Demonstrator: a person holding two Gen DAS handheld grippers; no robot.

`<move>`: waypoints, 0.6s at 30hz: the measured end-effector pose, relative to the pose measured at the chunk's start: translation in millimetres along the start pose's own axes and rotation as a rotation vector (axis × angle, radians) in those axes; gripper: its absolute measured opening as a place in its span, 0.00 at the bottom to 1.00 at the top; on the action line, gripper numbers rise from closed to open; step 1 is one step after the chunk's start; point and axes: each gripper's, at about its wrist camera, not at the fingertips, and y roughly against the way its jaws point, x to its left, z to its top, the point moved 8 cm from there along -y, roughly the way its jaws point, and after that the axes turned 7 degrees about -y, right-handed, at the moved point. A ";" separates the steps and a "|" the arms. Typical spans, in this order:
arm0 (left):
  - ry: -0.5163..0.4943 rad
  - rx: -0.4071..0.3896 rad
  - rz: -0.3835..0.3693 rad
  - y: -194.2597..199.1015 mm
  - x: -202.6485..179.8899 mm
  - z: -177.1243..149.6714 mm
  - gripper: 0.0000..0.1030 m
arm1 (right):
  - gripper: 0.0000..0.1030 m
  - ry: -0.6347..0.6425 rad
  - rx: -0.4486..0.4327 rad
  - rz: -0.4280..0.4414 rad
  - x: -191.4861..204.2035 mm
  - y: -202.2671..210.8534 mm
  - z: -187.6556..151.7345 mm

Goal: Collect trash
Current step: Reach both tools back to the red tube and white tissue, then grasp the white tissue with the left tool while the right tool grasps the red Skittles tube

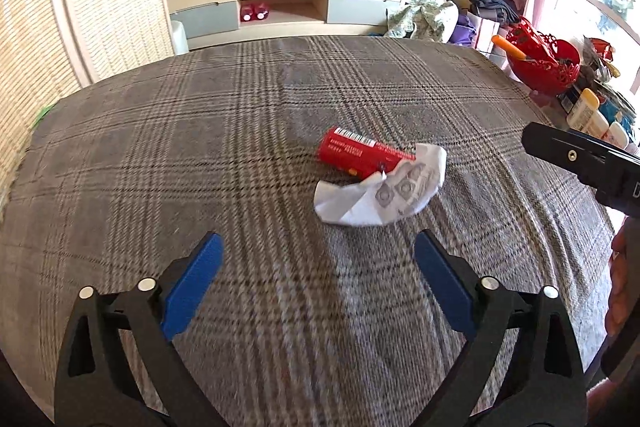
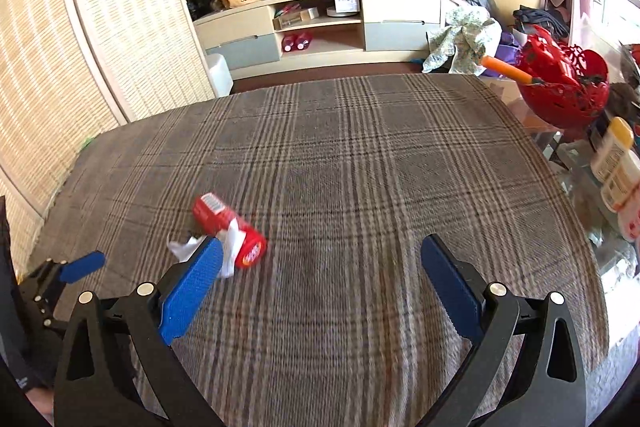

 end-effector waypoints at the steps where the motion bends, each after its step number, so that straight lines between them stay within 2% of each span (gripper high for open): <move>1: -0.007 0.001 0.001 -4.4 -0.1 3.6 0.86 | 0.96 -0.003 0.002 0.001 0.3 -4.1 1.2; 10: -0.047 0.012 -0.062 -39.4 -6.9 22.0 0.83 | 0.96 -0.015 0.031 0.006 -2.3 -34.1 9.5; 12: -0.054 0.018 -0.100 -44.9 -14.3 21.7 0.64 | 0.96 -0.010 0.035 0.007 0.0 -37.8 9.2; 13: -0.053 0.024 -0.111 -47.9 -15.7 21.2 0.57 | 0.96 -0.007 0.039 0.007 1.4 -39.7 9.3; 14: -0.053 0.031 -0.121 -50.1 -17.8 20.1 0.41 | 0.96 -0.002 0.043 0.005 3.2 -41.1 8.5; 15: -0.055 0.038 -0.129 -52.5 -19.9 19.1 0.31 | 0.96 0.003 0.045 0.002 4.8 -42.4 8.0; 16: -0.057 0.037 -0.132 -52.8 -20.4 18.4 0.27 | 0.96 0.007 0.045 0.001 7.0 -43.4 7.3; 17: -0.060 0.029 -0.130 -51.5 -20.4 18.2 0.18 | 0.96 0.008 0.046 0.003 8.2 -44.1 7.1; 18: -0.061 0.022 -0.125 -49.8 -19.3 18.1 0.04 | 0.96 0.010 0.049 0.007 11.2 -45.5 5.8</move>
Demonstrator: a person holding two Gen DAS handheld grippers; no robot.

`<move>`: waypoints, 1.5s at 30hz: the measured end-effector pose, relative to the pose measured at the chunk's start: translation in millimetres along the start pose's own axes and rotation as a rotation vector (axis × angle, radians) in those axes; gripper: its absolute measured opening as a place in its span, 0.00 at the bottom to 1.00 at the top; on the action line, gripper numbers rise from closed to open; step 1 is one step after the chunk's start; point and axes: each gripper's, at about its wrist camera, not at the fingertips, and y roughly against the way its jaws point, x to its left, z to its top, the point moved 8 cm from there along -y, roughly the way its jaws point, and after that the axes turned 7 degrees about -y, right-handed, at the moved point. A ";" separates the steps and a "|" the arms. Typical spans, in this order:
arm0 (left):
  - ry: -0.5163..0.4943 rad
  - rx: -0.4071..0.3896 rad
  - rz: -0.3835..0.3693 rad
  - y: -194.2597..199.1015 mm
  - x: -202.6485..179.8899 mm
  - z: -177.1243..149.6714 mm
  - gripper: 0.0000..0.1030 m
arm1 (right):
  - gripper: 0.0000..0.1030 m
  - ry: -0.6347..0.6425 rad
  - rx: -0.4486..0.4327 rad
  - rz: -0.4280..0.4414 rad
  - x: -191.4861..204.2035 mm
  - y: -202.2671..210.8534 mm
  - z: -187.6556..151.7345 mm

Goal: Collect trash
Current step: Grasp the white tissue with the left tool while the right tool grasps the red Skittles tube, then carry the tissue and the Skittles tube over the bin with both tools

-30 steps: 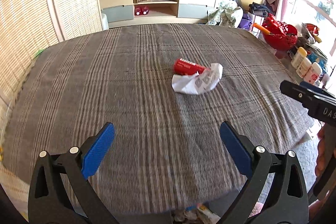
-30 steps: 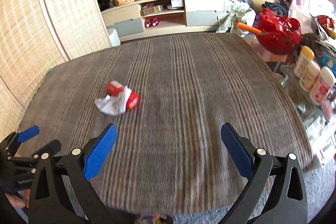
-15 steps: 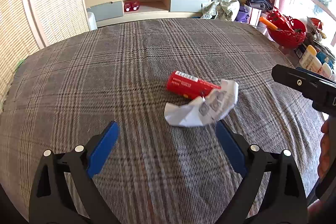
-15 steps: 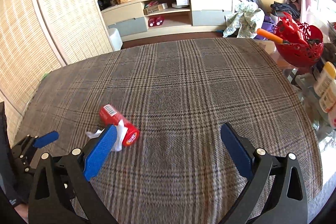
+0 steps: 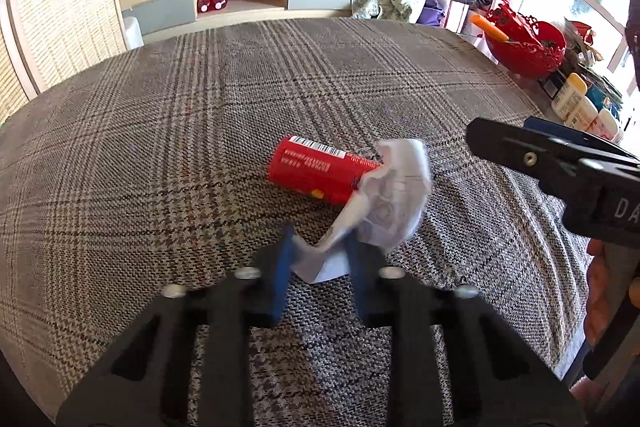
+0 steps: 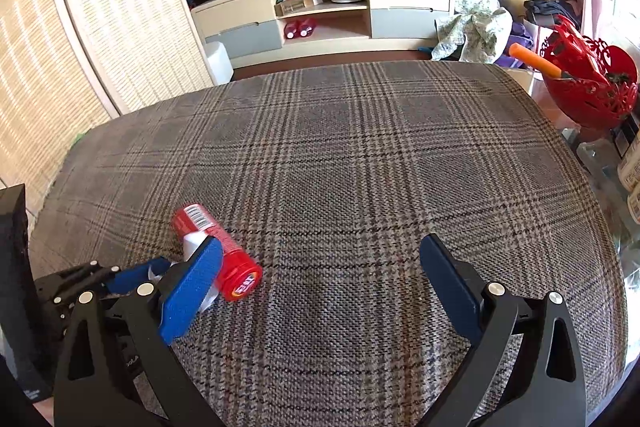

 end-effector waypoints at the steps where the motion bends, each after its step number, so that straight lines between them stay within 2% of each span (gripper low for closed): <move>1: 0.004 -0.006 0.005 2.1 1.7 -0.5 0.01 | 0.96 0.004 0.002 0.001 2.3 -1.3 -1.0; 6: 0.020 -0.029 0.071 18.9 22.3 -4.0 0.00 | 0.94 0.012 0.018 0.025 14.6 -9.8 -4.7; 10: 0.041 -0.026 0.137 26.6 45.7 -6.9 0.00 | 0.89 0.044 0.036 0.040 30.6 -23.5 -7.1; 17: 0.083 -0.003 0.163 24.0 70.8 -15.9 0.00 | 0.81 0.101 0.100 0.085 62.0 -44.6 -24.3; 20: 0.089 0.006 0.165 23.0 74.6 -20.8 0.00 | 0.67 0.134 0.137 0.095 74.4 -51.8 -38.0; 22: 0.092 0.009 0.165 23.7 74.8 -24.4 0.00 | 0.54 0.163 0.121 0.057 75.3 -52.6 -42.1; 26: 0.101 0.013 0.160 26.2 72.1 -30.6 0.00 | 0.50 0.165 0.122 0.041 73.1 -48.8 -42.7; 27: 0.103 0.012 0.158 27.5 71.9 -32.0 0.00 | 0.44 0.163 0.124 0.039 71.6 -46.7 -43.1; 29: 0.102 0.010 0.154 32.3 69.1 -35.5 0.00 | 0.40 0.163 0.127 0.045 69.9 -41.3 -45.1; 38: 0.072 -0.011 0.097 69.2 28.6 -50.9 0.00 | 0.38 0.114 0.077 0.063 44.3 22.9 -65.4; 45: 0.052 -0.046 0.073 116.0 -9.2 -80.1 0.00 | 0.37 0.099 0.037 0.082 30.6 85.9 -90.3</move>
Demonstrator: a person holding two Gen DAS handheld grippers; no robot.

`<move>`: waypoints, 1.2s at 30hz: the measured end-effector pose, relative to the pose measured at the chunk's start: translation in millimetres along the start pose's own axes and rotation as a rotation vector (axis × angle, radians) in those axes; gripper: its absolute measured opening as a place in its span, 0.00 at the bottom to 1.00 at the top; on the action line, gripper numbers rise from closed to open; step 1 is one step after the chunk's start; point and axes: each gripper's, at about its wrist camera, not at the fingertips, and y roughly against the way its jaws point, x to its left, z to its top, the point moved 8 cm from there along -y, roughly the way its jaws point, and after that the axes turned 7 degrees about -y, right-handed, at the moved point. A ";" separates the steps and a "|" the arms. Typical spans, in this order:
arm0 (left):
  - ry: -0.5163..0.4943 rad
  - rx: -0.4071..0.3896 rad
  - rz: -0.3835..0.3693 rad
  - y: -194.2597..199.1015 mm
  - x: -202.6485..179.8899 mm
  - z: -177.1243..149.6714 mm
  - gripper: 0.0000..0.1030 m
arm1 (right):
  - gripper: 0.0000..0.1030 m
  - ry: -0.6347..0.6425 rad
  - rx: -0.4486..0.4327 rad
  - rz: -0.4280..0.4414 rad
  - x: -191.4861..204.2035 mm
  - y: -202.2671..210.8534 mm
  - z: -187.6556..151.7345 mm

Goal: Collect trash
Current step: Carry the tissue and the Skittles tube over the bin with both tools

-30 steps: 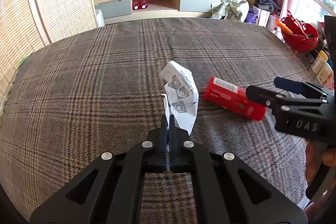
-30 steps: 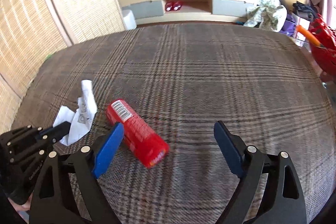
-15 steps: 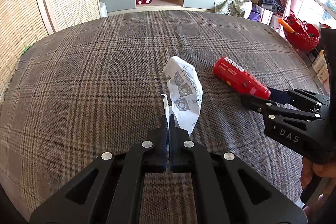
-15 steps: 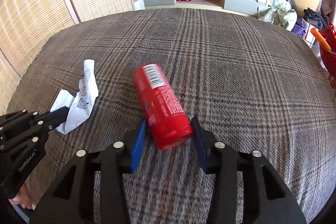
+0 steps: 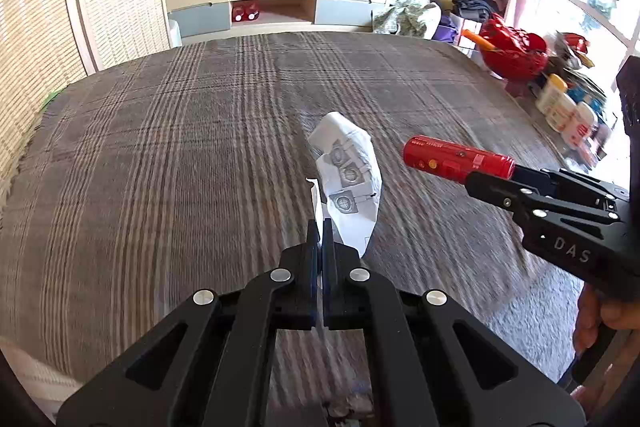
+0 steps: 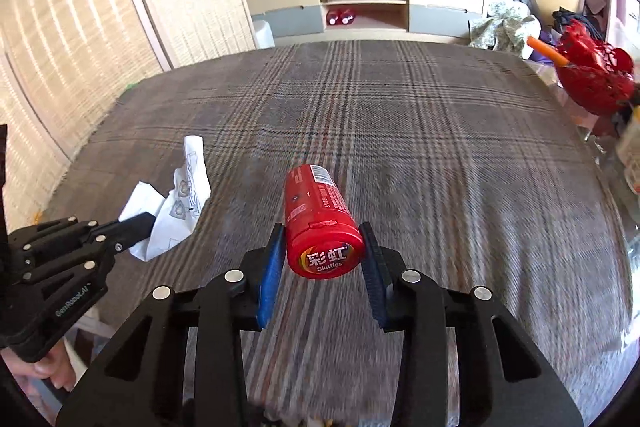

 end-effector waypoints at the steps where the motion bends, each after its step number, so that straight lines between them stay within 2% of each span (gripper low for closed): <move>1: -0.002 -0.002 -0.004 7.1 -4.4 -5.7 0.00 | 0.37 0.003 0.002 0.010 1.5 8.9 -7.7; 10: -0.006 -0.028 -0.022 64.4 -34.1 -52.5 0.00 | 0.37 0.002 -0.011 0.027 7.7 70.0 -65.9; 13: -0.022 -0.036 -0.014 78.0 -43.7 -68.2 0.00 | 0.37 0.018 -0.017 -0.007 6.8 82.2 -84.4; 19: -0.038 -0.023 -0.042 92.9 -69.8 -110.5 0.00 | 0.37 0.006 0.006 -0.003 1.4 96.1 -127.4; 23: -0.034 0.011 -0.043 88.1 -79.2 -142.0 0.00 | 0.37 -0.006 0.050 -0.009 -2.7 90.7 -158.7; 30: 0.021 0.129 -0.053 52.4 -83.5 -198.0 0.00 | 0.37 -0.043 0.156 -0.037 -15.0 62.3 -213.9; 36: 0.038 0.210 -0.063 25.1 -91.1 -229.4 0.00 | 0.37 -0.110 0.219 -0.042 -26.9 39.7 -240.8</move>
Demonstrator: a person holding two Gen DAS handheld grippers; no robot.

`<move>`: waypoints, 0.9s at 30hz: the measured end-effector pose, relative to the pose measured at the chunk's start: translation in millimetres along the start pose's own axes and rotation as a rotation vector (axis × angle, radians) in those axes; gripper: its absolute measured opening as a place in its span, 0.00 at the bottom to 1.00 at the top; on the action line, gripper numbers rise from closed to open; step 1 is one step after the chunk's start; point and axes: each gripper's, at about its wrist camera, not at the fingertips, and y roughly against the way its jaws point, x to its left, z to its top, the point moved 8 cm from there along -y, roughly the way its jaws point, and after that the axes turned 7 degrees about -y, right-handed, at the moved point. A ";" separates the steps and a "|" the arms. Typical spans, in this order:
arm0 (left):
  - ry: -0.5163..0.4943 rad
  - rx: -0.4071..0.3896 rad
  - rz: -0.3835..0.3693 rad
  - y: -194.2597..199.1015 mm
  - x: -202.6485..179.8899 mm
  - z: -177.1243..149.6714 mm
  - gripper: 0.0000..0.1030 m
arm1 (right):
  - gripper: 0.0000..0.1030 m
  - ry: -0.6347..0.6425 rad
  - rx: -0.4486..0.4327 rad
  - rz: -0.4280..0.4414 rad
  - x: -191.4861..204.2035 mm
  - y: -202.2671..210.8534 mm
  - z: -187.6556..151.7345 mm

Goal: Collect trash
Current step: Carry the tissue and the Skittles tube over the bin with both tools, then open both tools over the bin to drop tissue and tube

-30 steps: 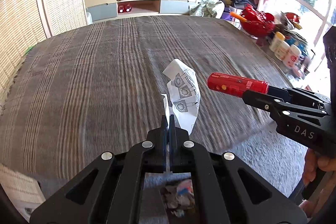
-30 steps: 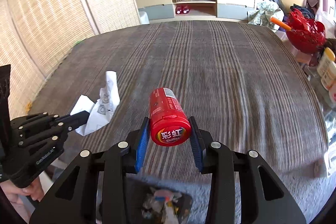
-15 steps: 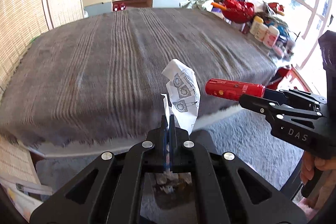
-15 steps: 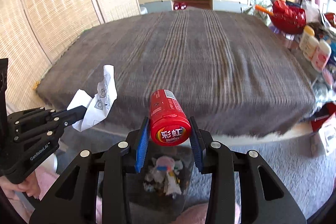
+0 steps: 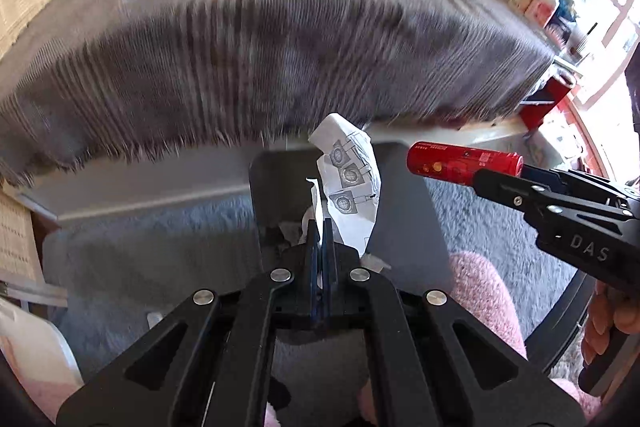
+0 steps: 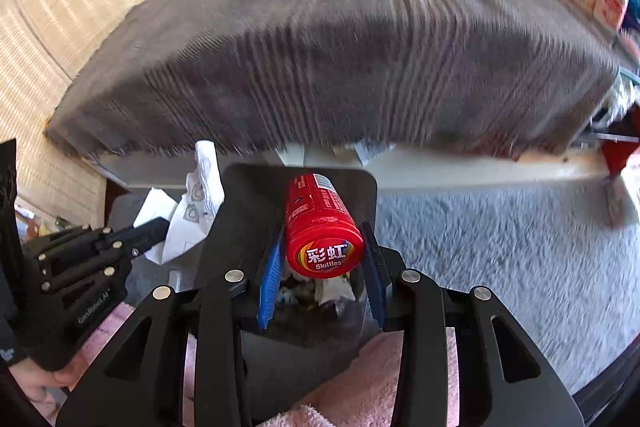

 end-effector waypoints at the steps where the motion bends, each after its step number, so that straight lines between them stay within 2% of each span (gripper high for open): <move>1: 0.003 0.009 -0.001 -4.1 0.1 -2.2 0.00 | 0.37 -0.006 0.005 0.001 -1.4 -2.4 -1.6; 10: 0.004 0.077 -0.023 -32.0 -5.5 -20.1 0.00 | 0.37 -0.033 0.053 0.001 -0.7 -22.9 -7.6; 14: 0.026 0.092 -0.029 -36.9 -0.1 -20.1 0.03 | 0.38 -0.046 0.088 0.024 3.1 -30.4 -6.9; 16: 0.028 0.099 -0.024 -38.1 0.8 -20.0 0.11 | 0.38 -0.051 0.090 0.031 6.1 -32.3 -4.4; 18: 0.029 0.095 -0.028 -37.6 1.2 -19.3 0.26 | 0.38 -0.059 0.081 0.032 7.0 -32.5 -1.2; 20: 0.030 0.085 -0.029 -35.5 2.2 -18.6 0.33 | 0.41 -0.059 0.064 0.026 8.0 -30.8 1.8; 21: 0.030 0.080 -0.023 -33.7 4.3 -18.2 0.36 | 0.45 -0.061 0.058 0.023 7.6 -30.0 2.3; 22: 0.031 0.074 -0.013 -30.7 6.7 -18.1 0.39 | 0.55 -0.065 0.047 0.018 6.6 -28.5 3.5; 24: 0.037 0.057 0.006 -24.3 12.0 -16.1 0.58 | 0.69 -0.065 0.017 -0.004 1.8 -23.5 6.8; 26: 0.046 0.028 0.013 -13.7 17.0 -12.9 0.68 | 0.83 -0.067 -0.017 -0.032 -4.6 -17.9 9.6; 27: 0.049 0.015 0.014 -10.4 16.5 -10.4 0.75 | 0.94 -0.074 -0.040 -0.045 -9.3 -13.1 11.7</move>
